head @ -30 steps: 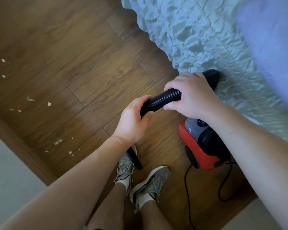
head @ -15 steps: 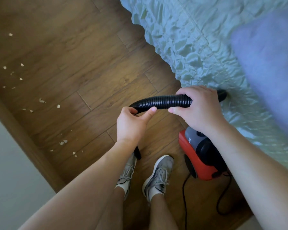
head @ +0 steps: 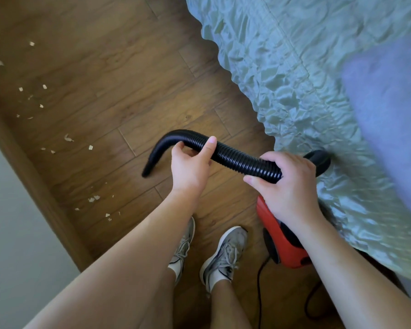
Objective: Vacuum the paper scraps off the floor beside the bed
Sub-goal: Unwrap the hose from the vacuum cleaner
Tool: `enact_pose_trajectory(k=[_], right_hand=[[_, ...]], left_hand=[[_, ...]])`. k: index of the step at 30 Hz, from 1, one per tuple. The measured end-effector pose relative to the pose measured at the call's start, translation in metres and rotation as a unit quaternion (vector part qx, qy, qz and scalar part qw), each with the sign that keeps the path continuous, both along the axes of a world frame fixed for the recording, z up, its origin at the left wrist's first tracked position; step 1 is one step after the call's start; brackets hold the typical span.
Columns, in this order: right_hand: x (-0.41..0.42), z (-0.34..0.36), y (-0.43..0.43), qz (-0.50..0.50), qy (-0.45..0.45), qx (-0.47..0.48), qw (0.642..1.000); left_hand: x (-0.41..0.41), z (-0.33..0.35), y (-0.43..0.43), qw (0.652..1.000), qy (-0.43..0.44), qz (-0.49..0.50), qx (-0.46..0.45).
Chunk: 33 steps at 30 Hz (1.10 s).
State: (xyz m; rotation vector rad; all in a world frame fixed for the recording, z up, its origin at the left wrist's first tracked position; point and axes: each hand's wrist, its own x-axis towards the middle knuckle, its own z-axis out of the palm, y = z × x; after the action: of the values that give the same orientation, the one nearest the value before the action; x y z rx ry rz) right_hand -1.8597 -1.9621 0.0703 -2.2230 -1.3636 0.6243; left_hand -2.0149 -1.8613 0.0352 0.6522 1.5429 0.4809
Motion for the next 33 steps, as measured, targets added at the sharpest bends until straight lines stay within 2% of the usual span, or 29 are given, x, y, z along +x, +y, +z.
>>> enact_pose_trajectory(k=[5,16,24,33], right_hand=[[-0.012,-0.004,-0.011,0.025,0.016,-0.013,0.999],[-0.021,-0.015,-0.031,0.078,0.029,-0.034,0.996],[-0.035,-0.025,-0.048,0.119,0.050,-0.089,0.988],[-0.056,-0.017,-0.014,0.176,0.028,-0.172,0.969]], left_hand=[[-0.002,-0.004,0.012,0.999,-0.003,0.054,-0.009],[-0.029,-0.017,0.032,0.997,0.013,0.065,-0.025],[-0.060,-0.033,0.040,0.996,0.047,0.070,-0.023],[-0.079,-0.031,0.044,0.993,0.075,0.084,0.018]])
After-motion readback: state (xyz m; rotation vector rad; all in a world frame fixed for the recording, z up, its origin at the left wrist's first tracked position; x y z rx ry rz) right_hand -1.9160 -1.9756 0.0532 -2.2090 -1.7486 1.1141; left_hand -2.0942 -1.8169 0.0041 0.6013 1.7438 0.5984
